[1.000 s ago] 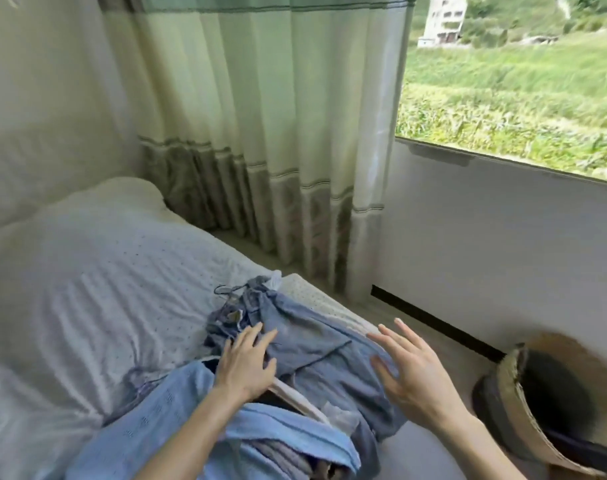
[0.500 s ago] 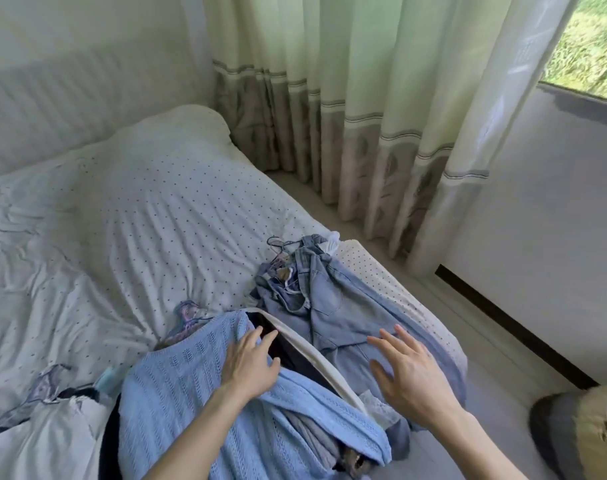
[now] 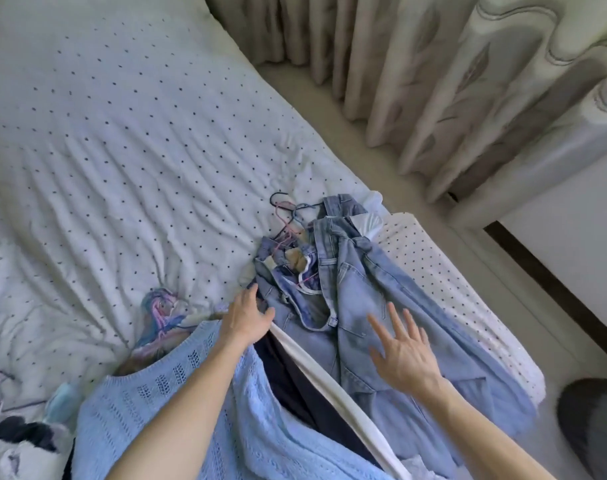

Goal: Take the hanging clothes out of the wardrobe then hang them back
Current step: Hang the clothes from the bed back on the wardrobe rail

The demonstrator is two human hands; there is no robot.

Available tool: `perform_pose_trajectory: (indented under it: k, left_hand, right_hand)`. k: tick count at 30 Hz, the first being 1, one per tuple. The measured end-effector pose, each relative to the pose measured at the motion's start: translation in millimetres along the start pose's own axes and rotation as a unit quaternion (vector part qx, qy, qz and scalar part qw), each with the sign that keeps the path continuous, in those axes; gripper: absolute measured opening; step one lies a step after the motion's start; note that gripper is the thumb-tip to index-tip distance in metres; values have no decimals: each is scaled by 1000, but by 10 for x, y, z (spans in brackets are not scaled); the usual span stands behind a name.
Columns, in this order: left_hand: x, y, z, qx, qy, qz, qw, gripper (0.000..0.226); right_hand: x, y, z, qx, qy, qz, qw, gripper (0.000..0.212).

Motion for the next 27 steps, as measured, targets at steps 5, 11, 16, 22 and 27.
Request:
perform_pose_trajectory:
  k: [5, 11, 16, 22, 27]
  left_hand:
    - [-115, -754, -29, 37, 141, -5, 989, 76]
    - [-37, -767, -66, 57, 155, 62, 984, 37]
    - [254, -245, 121, 13, 236, 83, 968, 35]
    - [679, 850, 716, -98, 268, 156, 946, 21]
    - [980, 1699, 1281, -215, 214, 166, 938, 22]
  right_hand:
    - [-296, -312, 103, -48, -18, -12, 999, 77]
    - [-421, -242, 175, -68, -45, -42, 996, 79]
    - [-227, 94, 238, -95, -154, -36, 983, 66]
    - [83, 971, 217, -101, -311, 43, 944, 56]
    - [375, 1716, 320, -86, -436, 144, 884, 58]
Point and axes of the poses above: each hand's wrist, its own y-axis away from the middle knuckle, its own x-axis out of the back of the hand, z = x × y, the point moved 8 cm from there along -y, towards the middle knuckle, and after that the axes turned 15 degrees about -y, right-handed, at the moved point
